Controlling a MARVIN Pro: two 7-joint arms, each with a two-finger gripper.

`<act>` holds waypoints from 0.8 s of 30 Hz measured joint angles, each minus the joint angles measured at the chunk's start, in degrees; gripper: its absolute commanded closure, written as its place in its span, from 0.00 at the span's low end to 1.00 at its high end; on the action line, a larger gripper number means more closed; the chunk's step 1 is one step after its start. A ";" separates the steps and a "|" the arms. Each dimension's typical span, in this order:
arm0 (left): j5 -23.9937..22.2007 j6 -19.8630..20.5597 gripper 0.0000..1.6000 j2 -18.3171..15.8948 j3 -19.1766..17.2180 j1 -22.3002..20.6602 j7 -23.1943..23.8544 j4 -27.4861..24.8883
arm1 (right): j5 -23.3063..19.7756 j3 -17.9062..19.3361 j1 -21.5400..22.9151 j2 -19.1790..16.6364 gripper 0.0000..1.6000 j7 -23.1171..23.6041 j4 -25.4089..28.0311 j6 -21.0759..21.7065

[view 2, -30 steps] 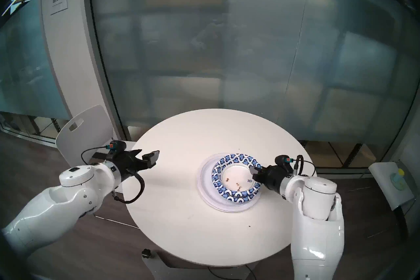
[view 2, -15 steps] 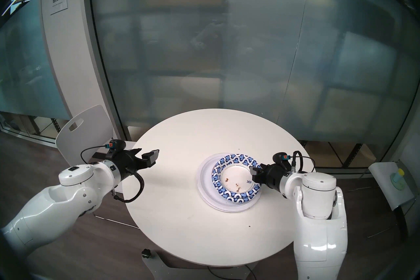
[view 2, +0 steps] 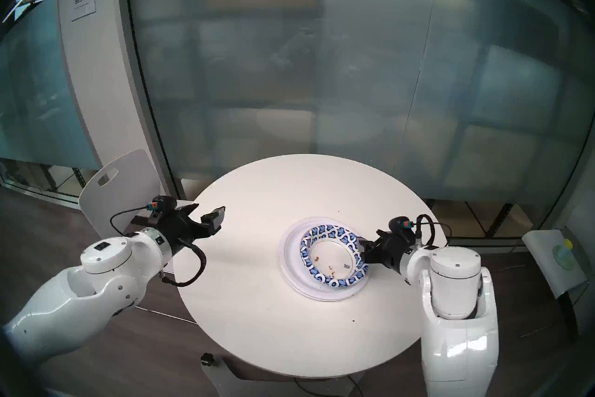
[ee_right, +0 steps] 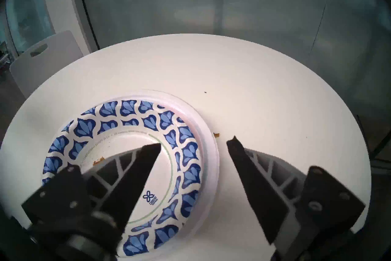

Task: Stack the plates into one stack

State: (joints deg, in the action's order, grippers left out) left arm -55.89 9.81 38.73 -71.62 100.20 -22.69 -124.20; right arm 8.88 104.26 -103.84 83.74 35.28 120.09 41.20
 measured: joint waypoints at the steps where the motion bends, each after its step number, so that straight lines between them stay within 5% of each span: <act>1: 0.36 -0.30 0.00 0.06 0.11 0.14 -0.14 -0.19 | 0.00 -0.02 -0.18 0.11 0.00 -0.05 0.23 -0.46; 24: 6.59 -5.82 0.00 1.02 1.94 2.86 -0.41 -1.49 | -2.30 3.55 -9.13 3.52 0.00 -2.81 4.08 -18.54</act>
State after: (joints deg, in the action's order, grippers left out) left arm -49.30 3.99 39.75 -69.68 103.06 -23.10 -125.69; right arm 6.58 107.81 -112.96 87.27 32.47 124.17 22.66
